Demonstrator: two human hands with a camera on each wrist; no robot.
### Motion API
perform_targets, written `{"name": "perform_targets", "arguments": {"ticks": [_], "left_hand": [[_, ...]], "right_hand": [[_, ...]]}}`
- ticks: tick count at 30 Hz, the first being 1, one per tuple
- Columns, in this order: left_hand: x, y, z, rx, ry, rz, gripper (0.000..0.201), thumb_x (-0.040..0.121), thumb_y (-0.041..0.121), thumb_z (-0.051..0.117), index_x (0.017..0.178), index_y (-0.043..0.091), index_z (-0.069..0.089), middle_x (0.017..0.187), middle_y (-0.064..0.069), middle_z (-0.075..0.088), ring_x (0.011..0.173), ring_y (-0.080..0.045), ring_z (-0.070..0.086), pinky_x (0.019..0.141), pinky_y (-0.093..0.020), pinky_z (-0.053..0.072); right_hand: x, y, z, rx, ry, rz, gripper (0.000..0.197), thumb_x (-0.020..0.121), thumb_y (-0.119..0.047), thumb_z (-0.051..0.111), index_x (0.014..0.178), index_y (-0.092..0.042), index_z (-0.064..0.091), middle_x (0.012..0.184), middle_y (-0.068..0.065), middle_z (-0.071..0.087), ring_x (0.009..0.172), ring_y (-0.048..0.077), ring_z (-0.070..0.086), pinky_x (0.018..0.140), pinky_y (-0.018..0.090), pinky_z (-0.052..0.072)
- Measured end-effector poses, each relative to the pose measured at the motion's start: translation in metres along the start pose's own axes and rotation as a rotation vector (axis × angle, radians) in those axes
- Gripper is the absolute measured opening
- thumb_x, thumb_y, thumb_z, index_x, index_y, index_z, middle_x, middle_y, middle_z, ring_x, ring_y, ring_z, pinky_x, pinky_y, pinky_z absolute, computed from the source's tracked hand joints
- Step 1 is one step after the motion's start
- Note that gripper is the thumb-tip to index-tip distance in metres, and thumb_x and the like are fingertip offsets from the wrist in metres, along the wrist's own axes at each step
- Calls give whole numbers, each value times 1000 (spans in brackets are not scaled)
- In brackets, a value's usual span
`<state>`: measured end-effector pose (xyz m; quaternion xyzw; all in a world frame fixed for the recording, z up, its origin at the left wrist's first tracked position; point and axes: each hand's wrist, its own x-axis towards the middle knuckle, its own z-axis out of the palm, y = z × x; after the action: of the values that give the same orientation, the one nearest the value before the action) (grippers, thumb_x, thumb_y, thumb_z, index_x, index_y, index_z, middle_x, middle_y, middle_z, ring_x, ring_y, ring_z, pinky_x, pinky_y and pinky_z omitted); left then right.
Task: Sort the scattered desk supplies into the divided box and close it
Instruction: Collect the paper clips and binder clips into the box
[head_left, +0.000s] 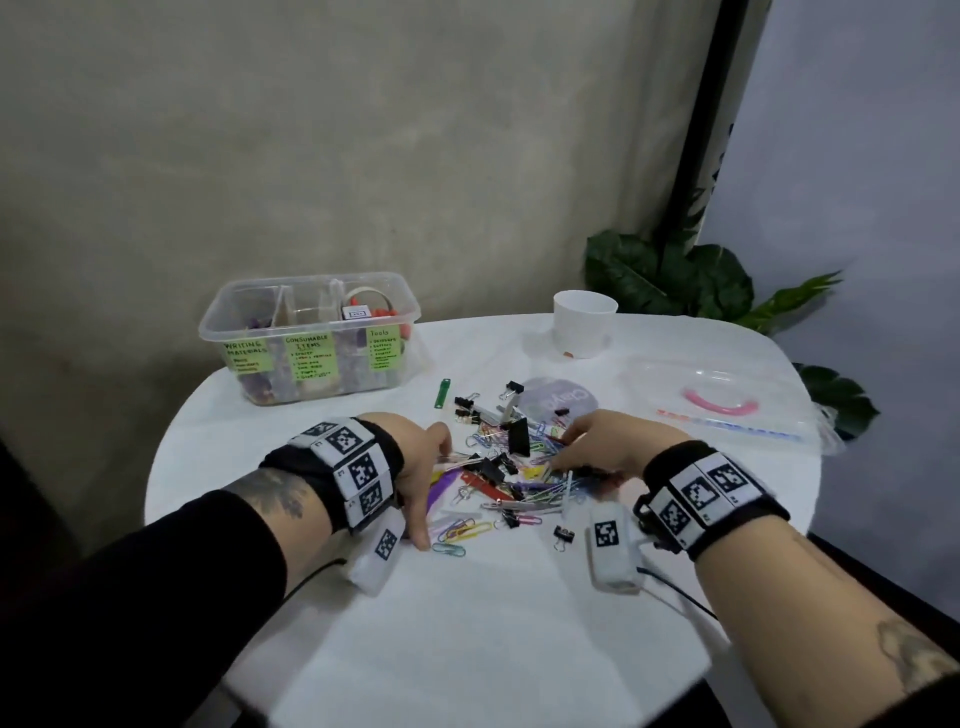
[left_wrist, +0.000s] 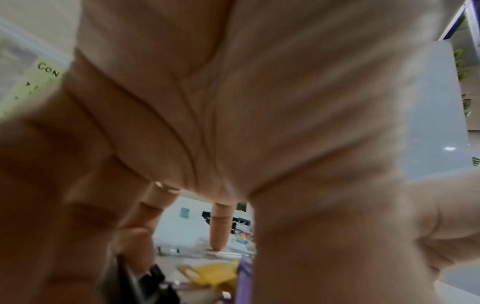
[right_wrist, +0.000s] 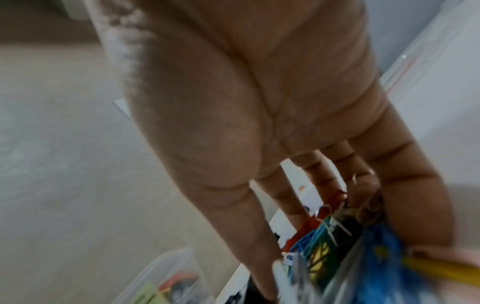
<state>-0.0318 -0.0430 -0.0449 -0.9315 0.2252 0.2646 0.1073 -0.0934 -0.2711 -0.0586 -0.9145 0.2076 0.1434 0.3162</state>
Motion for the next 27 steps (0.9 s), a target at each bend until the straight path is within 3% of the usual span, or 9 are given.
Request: {"name": "perform_targets", "arguments": {"ticks": [2,5,8,10,12,16,19,23,27], "left_hand": [[3,4,4,-141,9,30,98,55,39,94,130,32,31,80,0,70,65,-20,62,59,-31,51],[10,10,4,-468,70,134,88,59,28,94,128,30,39,94,-10,70,62,-25,66,68,-44,62],[9,5,1,-584,164,122,89,60,34,93,130,29,38,98,-6,64,58,-20,63,63,-35,61],[5,-3,0,-548,132,41,97,54,40,94,131,31,35,94,-5,67,56,-19,58,66,-33,57],[3,-8,1,-557,33,-20,103,49,39,96,133,27,38,102,-11,68,62,-24,62,78,-38,57],[7,-1,8,-772,-61,33,92,51,29,97,126,23,43,74,-7,71,53,-21,59,70,-35,56],[16,10,11,-870,8,117,66,66,27,90,120,20,51,84,-6,70,61,-16,58,72,-32,54],[29,13,11,-1119,108,215,19,82,19,78,94,19,63,89,-3,65,78,-16,58,72,-30,51],[36,5,14,-1330,37,268,22,88,13,70,109,9,68,90,-8,68,75,-20,60,69,-31,49]], "right_hand": [[-3,-9,10,18,-32,-71,34,82,-27,78,109,-9,68,91,10,70,73,29,71,75,42,63],[-6,-14,13,233,-151,-143,35,86,-14,73,120,-12,65,101,9,63,86,24,62,78,35,60],[-12,-7,-3,338,-103,-172,42,87,-8,71,127,-16,60,116,9,62,96,22,60,77,34,60],[-19,2,-15,231,-30,-85,49,81,-9,77,126,-18,59,115,11,64,93,22,62,69,33,60],[-22,10,-16,139,-90,14,63,68,-9,88,123,-15,57,108,19,69,84,27,66,73,38,62],[-19,1,12,182,-203,2,74,62,0,88,127,-11,53,97,22,75,88,36,74,85,49,60],[-13,-19,31,295,-167,-81,62,73,4,79,128,-11,54,101,20,71,76,30,70,75,40,62],[-10,-37,41,534,-165,-133,39,83,5,66,119,-9,62,97,15,64,69,21,57,55,30,51],[-7,-50,55,779,-160,-116,39,86,11,60,120,-8,58,96,15,62,66,19,58,46,26,51]]}}
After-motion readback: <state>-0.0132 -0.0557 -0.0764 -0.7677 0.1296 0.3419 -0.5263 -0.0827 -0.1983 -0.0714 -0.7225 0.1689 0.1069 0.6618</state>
